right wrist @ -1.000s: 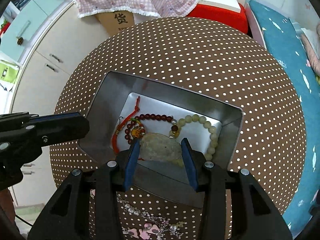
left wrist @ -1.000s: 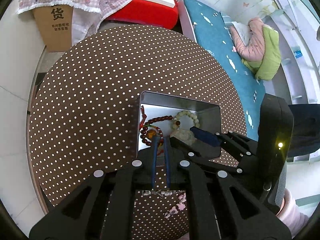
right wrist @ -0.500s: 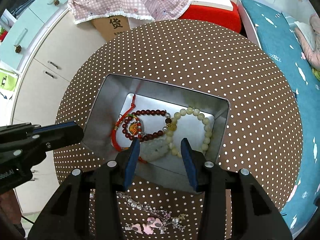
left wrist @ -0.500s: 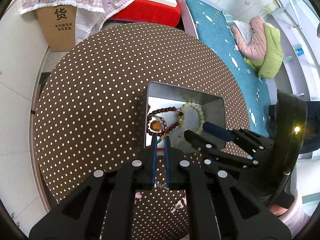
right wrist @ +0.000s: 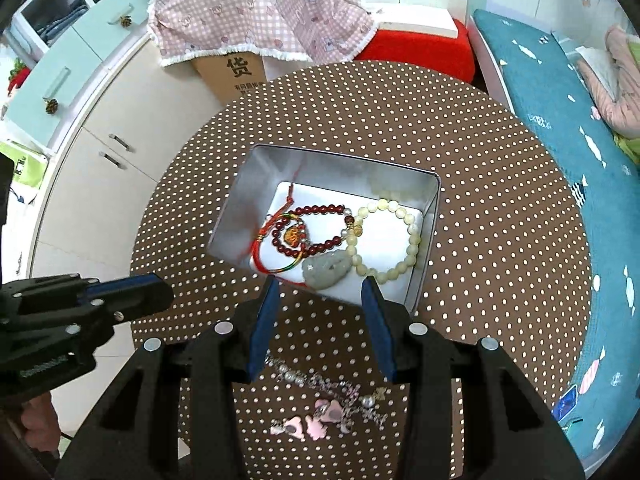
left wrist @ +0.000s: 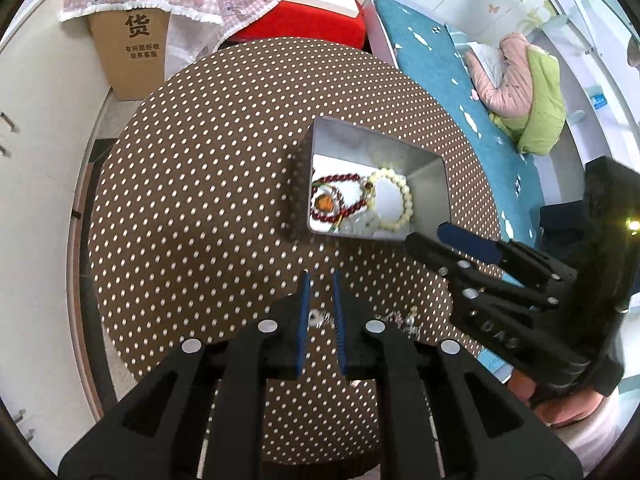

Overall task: Organize jewelry
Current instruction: 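Withdraw both tools from the tray toward the pink-charm chain, then close both tools on the pink-charm silver chain near its bunny charm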

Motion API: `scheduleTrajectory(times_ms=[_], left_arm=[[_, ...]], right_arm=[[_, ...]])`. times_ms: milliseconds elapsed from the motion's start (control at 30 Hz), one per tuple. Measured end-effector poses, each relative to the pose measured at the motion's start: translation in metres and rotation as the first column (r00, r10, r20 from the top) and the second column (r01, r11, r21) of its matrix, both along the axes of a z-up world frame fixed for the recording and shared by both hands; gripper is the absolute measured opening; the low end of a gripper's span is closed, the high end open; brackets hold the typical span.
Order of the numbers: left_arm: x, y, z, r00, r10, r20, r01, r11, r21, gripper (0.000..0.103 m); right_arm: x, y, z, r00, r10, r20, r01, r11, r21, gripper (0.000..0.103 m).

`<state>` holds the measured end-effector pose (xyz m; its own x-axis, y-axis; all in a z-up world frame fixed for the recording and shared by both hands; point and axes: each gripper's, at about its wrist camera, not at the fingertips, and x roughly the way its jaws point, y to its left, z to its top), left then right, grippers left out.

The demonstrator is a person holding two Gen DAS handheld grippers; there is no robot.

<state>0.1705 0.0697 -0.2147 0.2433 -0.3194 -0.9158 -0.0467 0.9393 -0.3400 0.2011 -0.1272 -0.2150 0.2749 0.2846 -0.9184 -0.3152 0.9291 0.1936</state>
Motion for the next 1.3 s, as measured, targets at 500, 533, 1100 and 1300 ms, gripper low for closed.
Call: scheduleTrajectory(times_ms=[500,533,1100,1300], left_arm=[[-0.053,-0.001,-0.051,0.99,-0.049,-0.134,0.055,0.998,0.038,0.028],[-0.055,-0.002,-0.055,0.989,-0.054,-0.141,0.061,0.997,0.047,0.028],[-0.055,-0.013,-0.096,0.985,-0.057,-0.161,0.074,0.992,0.1,0.01],[-0.053,-0.011,-0.099,0.988,-0.042,-0.148,0.056,0.994,0.096,0.01]], right_arm=[[-0.053,0.01,-0.024,0.997,0.03,-0.078,-0.031,0.999,-0.01,0.041],[-0.055,0.01,-0.025,0.996,0.03,-0.083,-0.031,0.999,-0.012,0.041],[-0.074,0.02,-0.044,0.988,0.069,-0.139,-0.073,0.997,-0.019,0.041],[-0.073,0.021,-0.047,0.985,0.081,-0.154,-0.082,0.997,-0.002,0.041]])
